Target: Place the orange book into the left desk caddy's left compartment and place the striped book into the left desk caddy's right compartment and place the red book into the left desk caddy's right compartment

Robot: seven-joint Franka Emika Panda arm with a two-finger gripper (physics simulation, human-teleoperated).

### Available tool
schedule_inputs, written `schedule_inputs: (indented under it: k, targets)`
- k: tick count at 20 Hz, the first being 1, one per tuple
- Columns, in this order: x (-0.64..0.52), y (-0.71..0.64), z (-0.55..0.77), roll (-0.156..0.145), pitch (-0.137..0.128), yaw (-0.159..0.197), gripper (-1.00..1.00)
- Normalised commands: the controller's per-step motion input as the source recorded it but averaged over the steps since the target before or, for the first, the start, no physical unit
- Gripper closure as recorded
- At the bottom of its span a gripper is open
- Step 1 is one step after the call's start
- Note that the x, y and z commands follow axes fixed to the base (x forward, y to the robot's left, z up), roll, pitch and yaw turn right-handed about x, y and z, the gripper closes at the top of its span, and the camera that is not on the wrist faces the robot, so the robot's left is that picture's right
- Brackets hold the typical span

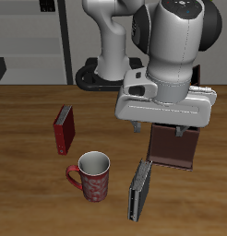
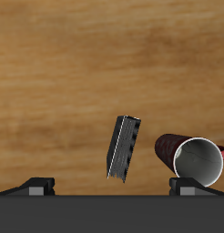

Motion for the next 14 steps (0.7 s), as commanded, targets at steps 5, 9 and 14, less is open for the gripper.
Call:
schedule_inputs:
  k: [5,9,14]
  targets:
    - [0.02,-0.15,-0.31,-0.013,-0.075,-0.019,-1.0]
    - [-0.01,-0.09,-0.2,-0.033,-0.09,-0.001,-1.0]
    - [0.09,0.0,-0.3,-0.017,-0.037,0.009,-1.0]
